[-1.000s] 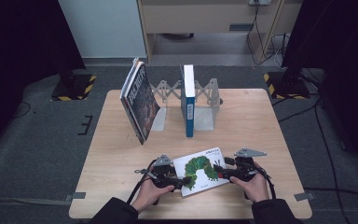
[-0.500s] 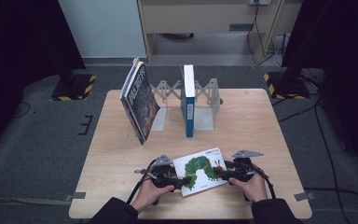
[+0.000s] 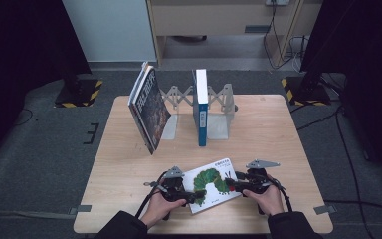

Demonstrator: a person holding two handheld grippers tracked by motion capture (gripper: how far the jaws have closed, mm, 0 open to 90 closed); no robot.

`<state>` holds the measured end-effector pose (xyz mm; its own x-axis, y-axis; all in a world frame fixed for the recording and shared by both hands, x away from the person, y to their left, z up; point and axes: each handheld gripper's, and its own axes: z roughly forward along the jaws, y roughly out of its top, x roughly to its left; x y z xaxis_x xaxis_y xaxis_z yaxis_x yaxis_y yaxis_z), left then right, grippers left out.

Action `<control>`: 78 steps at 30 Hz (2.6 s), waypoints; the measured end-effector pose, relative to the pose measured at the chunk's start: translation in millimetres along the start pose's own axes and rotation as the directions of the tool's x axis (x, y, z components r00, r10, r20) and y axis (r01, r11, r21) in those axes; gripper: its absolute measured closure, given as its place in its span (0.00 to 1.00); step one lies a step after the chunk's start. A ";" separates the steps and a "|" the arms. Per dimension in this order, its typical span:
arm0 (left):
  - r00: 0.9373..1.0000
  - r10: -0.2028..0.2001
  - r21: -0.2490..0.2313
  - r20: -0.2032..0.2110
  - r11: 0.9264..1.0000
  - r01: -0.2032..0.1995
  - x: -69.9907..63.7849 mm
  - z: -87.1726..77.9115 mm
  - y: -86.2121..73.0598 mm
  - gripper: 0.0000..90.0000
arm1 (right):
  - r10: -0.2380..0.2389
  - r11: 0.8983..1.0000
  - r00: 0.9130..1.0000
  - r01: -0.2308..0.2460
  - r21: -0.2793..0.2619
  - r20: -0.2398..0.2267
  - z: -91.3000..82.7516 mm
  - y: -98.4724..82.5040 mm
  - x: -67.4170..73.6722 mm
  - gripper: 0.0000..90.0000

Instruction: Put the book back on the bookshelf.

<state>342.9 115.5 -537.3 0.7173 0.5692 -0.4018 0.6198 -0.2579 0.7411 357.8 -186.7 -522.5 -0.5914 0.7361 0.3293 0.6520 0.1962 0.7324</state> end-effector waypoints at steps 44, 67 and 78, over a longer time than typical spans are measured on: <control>0.995 0.090 -0.052 0.031 0.995 -0.089 -28.3 -31.1 28.6 0.82 | -0.032 0.991 0.999 0.033 -0.129 0.009 -14.2 7.5 -5.7 0.44; 0.999 0.045 -0.139 -0.016 0.989 -0.047 -29.9 -64.8 54.0 0.83 | -0.068 0.997 0.954 0.074 -0.010 0.293 -26.4 1.1 -31.0 0.32; 0.998 0.049 -0.191 -0.042 0.980 -0.056 -29.3 -79.8 69.5 0.83 | -0.066 0.996 0.921 0.039 0.077 0.383 -27.5 -5.7 -46.1 0.21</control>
<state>339.6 143.2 -431.1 0.7325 0.5885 -0.3422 0.5068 -0.1357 0.8513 368.2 -239.5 -525.5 -0.4059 0.9135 0.0265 0.6627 0.2742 0.6969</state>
